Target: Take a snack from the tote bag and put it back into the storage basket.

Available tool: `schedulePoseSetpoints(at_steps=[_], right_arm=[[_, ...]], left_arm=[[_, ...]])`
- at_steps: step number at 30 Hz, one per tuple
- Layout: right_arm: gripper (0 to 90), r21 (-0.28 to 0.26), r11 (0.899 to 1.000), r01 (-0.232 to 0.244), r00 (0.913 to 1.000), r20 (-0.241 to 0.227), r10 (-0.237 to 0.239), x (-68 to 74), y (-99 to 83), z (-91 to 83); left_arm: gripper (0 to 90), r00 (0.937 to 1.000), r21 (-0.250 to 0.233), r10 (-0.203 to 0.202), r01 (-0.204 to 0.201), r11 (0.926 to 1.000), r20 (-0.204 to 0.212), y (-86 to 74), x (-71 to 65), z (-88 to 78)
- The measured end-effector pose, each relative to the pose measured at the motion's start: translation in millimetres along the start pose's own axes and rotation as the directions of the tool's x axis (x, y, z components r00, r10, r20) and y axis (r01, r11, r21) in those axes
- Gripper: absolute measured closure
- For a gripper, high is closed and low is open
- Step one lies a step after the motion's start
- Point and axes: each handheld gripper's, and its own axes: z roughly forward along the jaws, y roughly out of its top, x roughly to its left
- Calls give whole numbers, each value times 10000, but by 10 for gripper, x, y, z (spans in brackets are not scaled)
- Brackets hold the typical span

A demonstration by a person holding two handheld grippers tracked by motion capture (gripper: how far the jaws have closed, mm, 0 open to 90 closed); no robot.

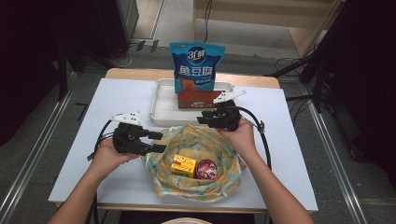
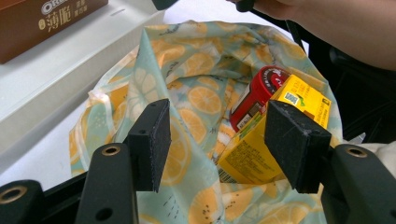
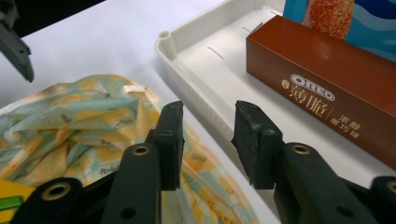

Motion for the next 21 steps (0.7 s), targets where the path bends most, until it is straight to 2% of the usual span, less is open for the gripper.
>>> schedulePoseSetpoints(at_steps=[9, 12, 14, 18, 21], right_arm=[[608, -139, 9999, 33, 10000, 84, -32, 69, -102, -119], [598, -38, 10000, 90, 9999, 100, -90, 106, -144, -148], [597, -180, 9998, 99, 9999, 76, -97, 134, -180, -172], [582, -43, 9999, 116, 9999, 70, -116, 186, -251, -198], [581, -149, 9998, 165, 9998, 129, -163, 213, -287, -225]], left_arm=[[414, 9997, 59, 186, -187, 9998, 156, 16, -27, 26], [413, 9997, 151, 181, -184, 9997, 155, 13, -27, 32], [412, 9995, 202, 269, -272, 9994, 163, 9, -36, 30], [412, 9992, 157, 354, -357, 9992, 183, 12, -58, 19], [412, 9990, 118, 379, -382, 9992, 217, 13, -66, 24]])
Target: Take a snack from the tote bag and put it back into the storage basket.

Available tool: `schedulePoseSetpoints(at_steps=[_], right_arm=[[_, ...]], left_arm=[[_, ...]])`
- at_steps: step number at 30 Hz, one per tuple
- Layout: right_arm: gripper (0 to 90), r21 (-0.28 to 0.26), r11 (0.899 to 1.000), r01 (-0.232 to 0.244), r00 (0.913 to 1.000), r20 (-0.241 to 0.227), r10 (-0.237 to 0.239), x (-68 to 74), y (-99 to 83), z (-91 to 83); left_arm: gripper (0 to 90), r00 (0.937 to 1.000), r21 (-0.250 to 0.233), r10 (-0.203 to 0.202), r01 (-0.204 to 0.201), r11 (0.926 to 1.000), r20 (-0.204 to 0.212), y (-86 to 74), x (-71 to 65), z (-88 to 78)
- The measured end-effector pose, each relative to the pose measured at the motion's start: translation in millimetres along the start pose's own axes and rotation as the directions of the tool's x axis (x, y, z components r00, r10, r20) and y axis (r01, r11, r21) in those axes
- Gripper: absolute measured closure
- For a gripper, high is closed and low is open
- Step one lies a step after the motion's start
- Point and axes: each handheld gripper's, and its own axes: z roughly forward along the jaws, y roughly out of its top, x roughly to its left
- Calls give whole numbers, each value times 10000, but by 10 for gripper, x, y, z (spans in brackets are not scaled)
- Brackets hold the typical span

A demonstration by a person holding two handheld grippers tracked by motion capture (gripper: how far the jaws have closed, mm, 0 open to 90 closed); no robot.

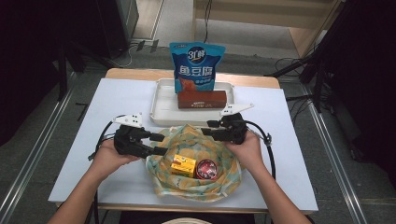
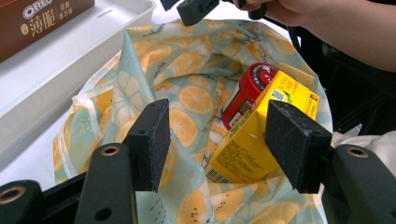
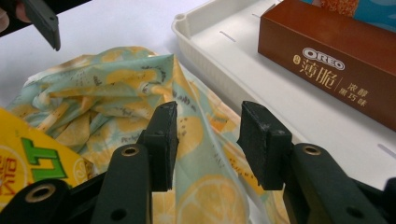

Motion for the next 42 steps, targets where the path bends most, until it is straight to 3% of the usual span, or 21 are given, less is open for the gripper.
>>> schedulePoseSetpoints(at_steps=[13, 23, 37, 42], right_arm=[[537, -31, 10000, -90, 9999, 112, 91, 105, -171, -156], [494, -75, 9991, -417, 9991, 57, 418, 88, -224, -152], [479, -29, 9994, -332, 9994, 83, 332, 65, -242, -152], [477, -60, 9990, -434, 9990, 110, 434, 28, -240, -178]], left_arm=[[407, 9990, 89, 369, -372, 9993, 268, 10, -95, 54], [402, 9974, 160, 540, -548, 9984, 480, 19, -123, 104], [402, 9941, 274, 775, -797, 9964, 764, 27, -206, 223], [401, 9907, 435, 1015, -1058, 9934, 911, 18, -235, 270]])
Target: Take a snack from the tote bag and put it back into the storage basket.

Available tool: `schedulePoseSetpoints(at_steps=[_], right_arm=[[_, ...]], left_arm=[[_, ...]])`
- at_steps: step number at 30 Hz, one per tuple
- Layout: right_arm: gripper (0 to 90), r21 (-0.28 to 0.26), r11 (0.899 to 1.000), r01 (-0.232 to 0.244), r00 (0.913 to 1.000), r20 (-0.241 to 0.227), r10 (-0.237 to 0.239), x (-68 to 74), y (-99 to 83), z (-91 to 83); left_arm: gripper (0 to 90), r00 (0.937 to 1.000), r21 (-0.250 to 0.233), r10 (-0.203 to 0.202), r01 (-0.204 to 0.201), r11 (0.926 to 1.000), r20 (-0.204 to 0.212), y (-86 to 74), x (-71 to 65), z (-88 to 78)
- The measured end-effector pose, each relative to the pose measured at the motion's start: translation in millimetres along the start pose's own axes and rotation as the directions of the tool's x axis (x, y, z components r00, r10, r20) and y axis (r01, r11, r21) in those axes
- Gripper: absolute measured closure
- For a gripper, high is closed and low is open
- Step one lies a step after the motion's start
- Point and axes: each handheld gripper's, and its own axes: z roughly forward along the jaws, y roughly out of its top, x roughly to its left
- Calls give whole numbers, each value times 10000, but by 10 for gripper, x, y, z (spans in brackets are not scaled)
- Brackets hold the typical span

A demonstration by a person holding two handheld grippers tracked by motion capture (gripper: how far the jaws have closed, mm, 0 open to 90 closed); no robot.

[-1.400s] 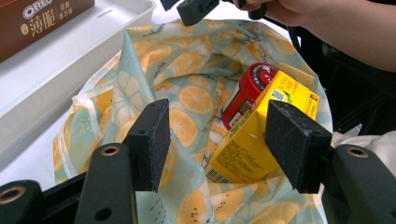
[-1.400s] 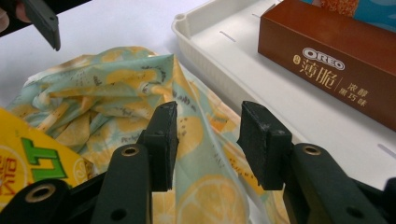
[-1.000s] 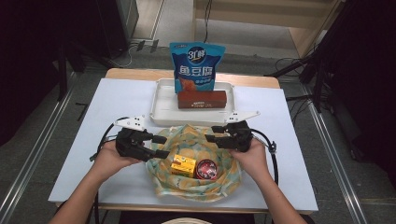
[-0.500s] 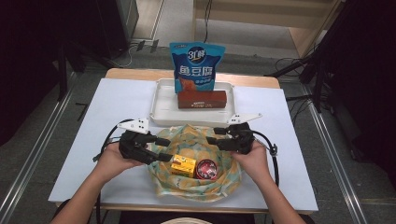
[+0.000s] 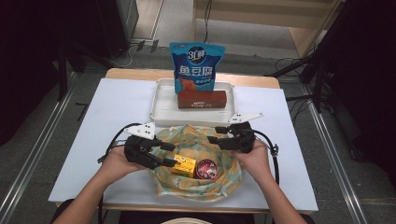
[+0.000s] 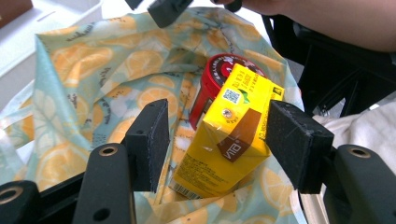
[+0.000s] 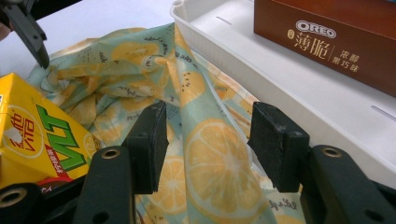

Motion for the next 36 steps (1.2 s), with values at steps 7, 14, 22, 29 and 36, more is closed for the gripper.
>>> schedulePoseSetpoints(at_steps=[7, 14, 22, 29, 36], right_arm=[[477, 26, 10000, 14, 10000, 27, -14, -11, -1, 3], [476, 24, 10000, -36, 10000, 47, 36, -29, -3, 4], [471, 175, 9998, -21, 10000, 14, 21, -41, -10, 58], [468, 236, 9997, 19, 10000, 19, -19, -37, -14, 70], [467, 253, 9997, -50, 10000, 41, 49, -47, -25, 62]], left_arm=[[400, 9996, 10, 214, -214, 9998, 207, -8, -27, 29], [405, 9987, 342, 381, -393, 9986, 334, -34, -39, 111], [377, 9979, 322, 442, -458, 9984, 475, -70, -36, 205], [386, 9970, 671, 612, -643, 9957, 471, -88, -26, 345], [439, 9959, 508, 801, -821, 9953, 410, -88, -27, 372]])
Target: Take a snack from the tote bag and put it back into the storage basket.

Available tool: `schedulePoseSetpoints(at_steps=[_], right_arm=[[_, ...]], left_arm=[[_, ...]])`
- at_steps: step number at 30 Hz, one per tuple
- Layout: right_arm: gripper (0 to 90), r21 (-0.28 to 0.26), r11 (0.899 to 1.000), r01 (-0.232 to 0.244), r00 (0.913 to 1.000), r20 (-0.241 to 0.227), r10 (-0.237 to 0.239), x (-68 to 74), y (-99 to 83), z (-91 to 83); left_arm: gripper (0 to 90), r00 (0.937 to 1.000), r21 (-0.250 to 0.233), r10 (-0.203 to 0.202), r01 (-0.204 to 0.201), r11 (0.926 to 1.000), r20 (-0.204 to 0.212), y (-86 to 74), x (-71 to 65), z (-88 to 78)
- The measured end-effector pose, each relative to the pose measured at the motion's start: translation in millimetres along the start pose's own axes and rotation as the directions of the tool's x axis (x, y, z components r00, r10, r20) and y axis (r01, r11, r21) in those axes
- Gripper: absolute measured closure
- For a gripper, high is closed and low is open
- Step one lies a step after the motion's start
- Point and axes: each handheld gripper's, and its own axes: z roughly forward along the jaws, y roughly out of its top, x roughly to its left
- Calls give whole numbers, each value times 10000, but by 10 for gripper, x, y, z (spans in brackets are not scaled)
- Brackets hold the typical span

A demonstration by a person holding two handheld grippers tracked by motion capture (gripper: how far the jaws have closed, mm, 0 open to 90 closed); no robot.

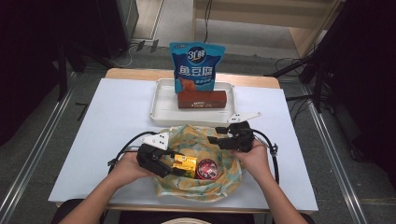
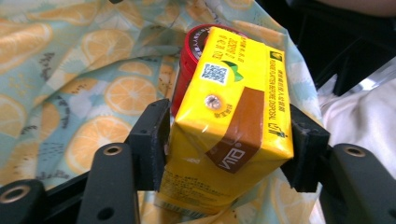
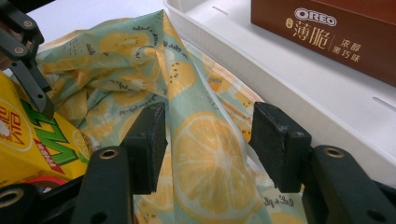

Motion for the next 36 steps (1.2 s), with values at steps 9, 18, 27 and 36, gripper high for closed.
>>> schedulePoseSetpoints(at_steps=[9, 18, 27, 36], right_arm=[[467, -59, 9998, -173, 9999, -9, 172, -14, -12, -26], [467, -74, 9999, -107, 9999, 14, 107, -19, -10, -33], [467, -80, 9999, -73, 10000, 43, 73, -23, -8, -39], [458, -118, 9999, -89, 10000, 32, 89, -23, -5, -43]], left_arm=[[481, 9995, -78, -67, 64, 9999, -313, -1, 21, -59], [497, 9968, -165, -461, 451, 9988, -659, 11, 41, -112], [499, 9937, -569, -714, 666, 9962, -861, 41, 29, -238], [499, 9904, -774, -1015, 945, 9925, -933, 52, 48, -337]])
